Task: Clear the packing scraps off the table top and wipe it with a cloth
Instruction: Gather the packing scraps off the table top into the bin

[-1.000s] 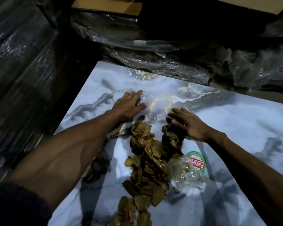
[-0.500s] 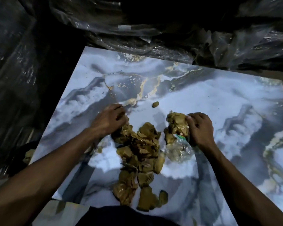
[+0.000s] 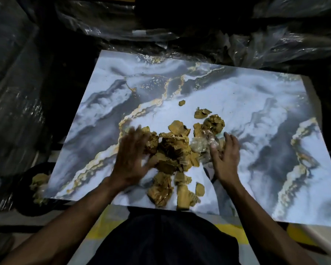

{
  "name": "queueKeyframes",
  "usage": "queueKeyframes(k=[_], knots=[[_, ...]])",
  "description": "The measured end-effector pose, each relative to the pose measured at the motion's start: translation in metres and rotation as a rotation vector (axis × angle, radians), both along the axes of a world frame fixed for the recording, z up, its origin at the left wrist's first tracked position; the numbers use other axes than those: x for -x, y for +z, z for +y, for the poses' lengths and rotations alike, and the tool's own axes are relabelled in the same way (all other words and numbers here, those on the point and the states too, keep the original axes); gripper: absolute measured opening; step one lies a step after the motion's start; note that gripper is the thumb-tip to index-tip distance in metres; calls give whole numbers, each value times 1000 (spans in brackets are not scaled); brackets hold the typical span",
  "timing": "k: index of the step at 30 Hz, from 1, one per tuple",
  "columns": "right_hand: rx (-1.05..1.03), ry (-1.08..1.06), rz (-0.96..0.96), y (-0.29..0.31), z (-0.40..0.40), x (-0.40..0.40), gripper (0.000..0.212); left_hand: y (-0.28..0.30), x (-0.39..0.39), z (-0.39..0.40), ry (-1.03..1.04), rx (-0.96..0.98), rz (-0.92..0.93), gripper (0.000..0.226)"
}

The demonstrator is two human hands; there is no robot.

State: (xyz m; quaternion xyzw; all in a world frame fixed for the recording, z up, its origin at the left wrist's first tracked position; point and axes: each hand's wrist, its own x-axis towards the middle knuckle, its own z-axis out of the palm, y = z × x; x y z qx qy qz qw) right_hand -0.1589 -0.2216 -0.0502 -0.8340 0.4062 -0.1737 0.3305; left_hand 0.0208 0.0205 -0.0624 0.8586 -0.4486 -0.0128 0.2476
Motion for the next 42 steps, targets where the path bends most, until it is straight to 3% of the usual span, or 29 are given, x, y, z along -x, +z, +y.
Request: queueKeyframes(k=[4,6,9,14,18,22,25,28,33,37,39,42], knots=[[312,472,132,13,37,39,79,-8,38,18,-393,-28,-164,81],[389,695,307,1,58,55,82,-21,44,18,-450,-159,-189,83],[471,780,437,-25,72,60,77,-28,44,12,-423,-256,-167,80],[489,617,395,-21,63,23,55,-11,30,-7,-289,-208,-196,71],[457,336,125,7,54,20,43,0,23,-1,-100,-79,-164,63],[179,-107,97,0,57,60,56,2,3,17,136,-5,48,72],[-18,-294,88,-15,81,71,69,-4,-20,15,360,-25,284,80],[-105,-323,83,-19,100,42,78,-9,-33,6,444,22,456,81],[-138,-196,-70,-8,104,-23,76,-12,-27,-14,405,132,470,86],[-93,-396,-198,10,47,-36,65,-17,-25,-22,485,279,473,86],[-40,-343,-125,12,2,-36,68,-20,-28,-28,522,275,468,88],[2,-81,27,5,-52,-45,77,-22,-31,-41,512,233,473,90]])
